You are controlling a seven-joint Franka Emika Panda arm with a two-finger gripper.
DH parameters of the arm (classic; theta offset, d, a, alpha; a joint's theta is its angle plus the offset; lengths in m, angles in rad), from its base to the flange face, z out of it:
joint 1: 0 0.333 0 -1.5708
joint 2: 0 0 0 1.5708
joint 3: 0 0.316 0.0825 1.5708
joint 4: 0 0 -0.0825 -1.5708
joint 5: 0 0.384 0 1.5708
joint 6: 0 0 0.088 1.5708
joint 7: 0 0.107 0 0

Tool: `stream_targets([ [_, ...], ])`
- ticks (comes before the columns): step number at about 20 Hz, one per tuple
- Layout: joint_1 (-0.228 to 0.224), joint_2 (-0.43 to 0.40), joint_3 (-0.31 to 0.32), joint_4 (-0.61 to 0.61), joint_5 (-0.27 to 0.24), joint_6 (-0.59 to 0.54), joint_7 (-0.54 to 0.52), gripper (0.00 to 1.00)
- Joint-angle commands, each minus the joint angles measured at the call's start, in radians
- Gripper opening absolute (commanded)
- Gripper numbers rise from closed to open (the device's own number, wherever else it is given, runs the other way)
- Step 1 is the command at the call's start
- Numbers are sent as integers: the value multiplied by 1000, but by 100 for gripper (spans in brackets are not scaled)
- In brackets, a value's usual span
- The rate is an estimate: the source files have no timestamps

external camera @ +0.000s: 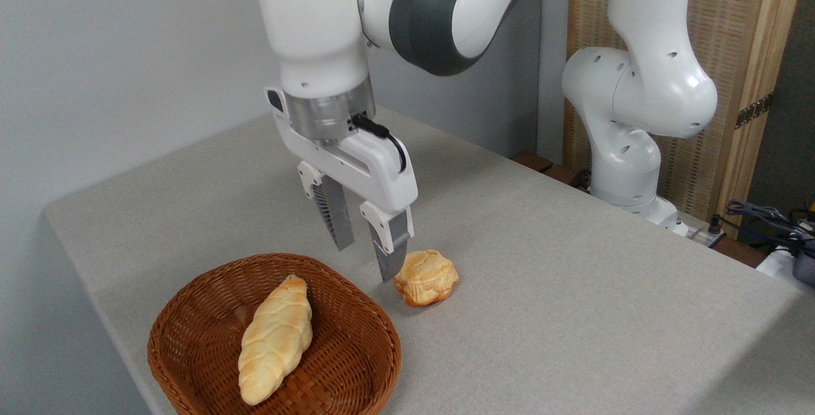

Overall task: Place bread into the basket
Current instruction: 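Move the open gripper over the round golden bun and lower onto it, then close the gripper on the round golden bun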

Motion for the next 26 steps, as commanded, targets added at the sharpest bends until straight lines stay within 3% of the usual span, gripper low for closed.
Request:
stream_targets([
  [1,8,-13,-7,-39,-9,-52,29,100],
  [8,8,-42,-9,-138,30,-52,146,100],
  [10,7,-42,-10,-151,56,-52,149,100],
  [17,-10,-29,-16,-162,62,-50,154,100],
  [19,-12,-26,-16,-162,91,-49,157,99],
  [20,-12,-21,-16,-162,111,-50,172,93],
  [23,-12,-9,-15,-160,114,-47,201,58],
  [24,-12,-6,-15,-159,116,-46,201,52],
  [26,-10,-6,-15,-157,116,-44,201,51],
])
